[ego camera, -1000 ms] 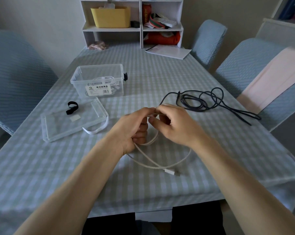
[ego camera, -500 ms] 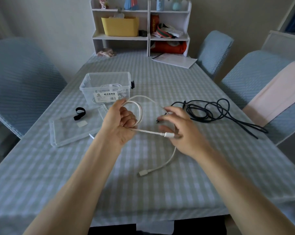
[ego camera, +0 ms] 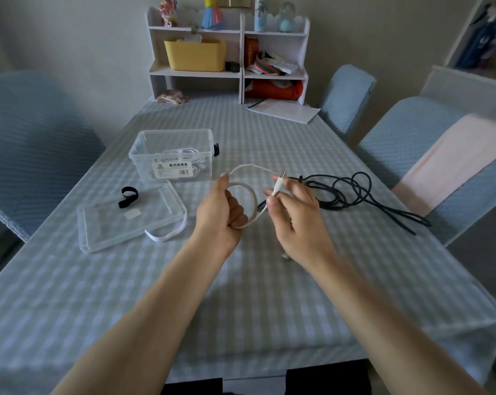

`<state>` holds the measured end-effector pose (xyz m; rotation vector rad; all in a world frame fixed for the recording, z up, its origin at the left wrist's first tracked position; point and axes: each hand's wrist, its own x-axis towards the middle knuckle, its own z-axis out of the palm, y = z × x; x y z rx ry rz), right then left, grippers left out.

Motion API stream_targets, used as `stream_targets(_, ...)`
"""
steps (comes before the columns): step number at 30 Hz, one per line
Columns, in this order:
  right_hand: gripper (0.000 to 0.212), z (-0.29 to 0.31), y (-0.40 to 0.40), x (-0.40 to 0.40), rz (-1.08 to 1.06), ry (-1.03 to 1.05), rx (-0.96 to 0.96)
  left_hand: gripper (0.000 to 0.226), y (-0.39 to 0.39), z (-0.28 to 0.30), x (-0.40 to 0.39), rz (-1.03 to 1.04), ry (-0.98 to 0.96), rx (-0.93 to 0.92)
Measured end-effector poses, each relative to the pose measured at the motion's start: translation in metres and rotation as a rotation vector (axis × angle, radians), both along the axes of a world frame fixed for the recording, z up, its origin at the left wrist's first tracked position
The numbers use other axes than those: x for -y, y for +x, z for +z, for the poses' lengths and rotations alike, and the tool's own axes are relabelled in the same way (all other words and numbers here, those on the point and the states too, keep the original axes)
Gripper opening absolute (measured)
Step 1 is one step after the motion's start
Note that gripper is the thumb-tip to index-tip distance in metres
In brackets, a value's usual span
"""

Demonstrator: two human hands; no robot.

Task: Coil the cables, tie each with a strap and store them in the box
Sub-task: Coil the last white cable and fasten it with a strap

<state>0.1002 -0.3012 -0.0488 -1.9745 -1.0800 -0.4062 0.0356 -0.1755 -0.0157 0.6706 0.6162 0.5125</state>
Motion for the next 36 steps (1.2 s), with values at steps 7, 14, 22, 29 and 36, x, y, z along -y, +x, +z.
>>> stream_targets(7, 0.053, 0.007, 0.002, 0.005, -0.096, -0.255, 0.274, 0.051, -0.004, 0.006, 0.014, -0.23, 0.325, -0.144)
stream_targets(14, 0.056, 0.001, 0.006, 0.007, -0.031, -0.141, 0.033, 0.054, -0.005, 0.007, 0.016, -0.198, 0.352, -0.173)
stream_targets(22, 0.046, 0.003, 0.002, 0.019, -0.052, 0.048, 0.031, 0.05, -0.002, 0.007, -0.001, 0.112, 0.113, -0.069)
stream_targets(29, 0.041, 0.002, -0.005, 0.004, 0.05, -0.008, -0.28, 0.049, -0.007, 0.0, -0.002, 0.215, -0.08, 0.057)
stream_targets(36, 0.026, 0.002, -0.01, 0.003, 0.034, 0.017, -0.253, 0.045, -0.008, -0.001, 0.016, 0.081, 0.078, -0.01)
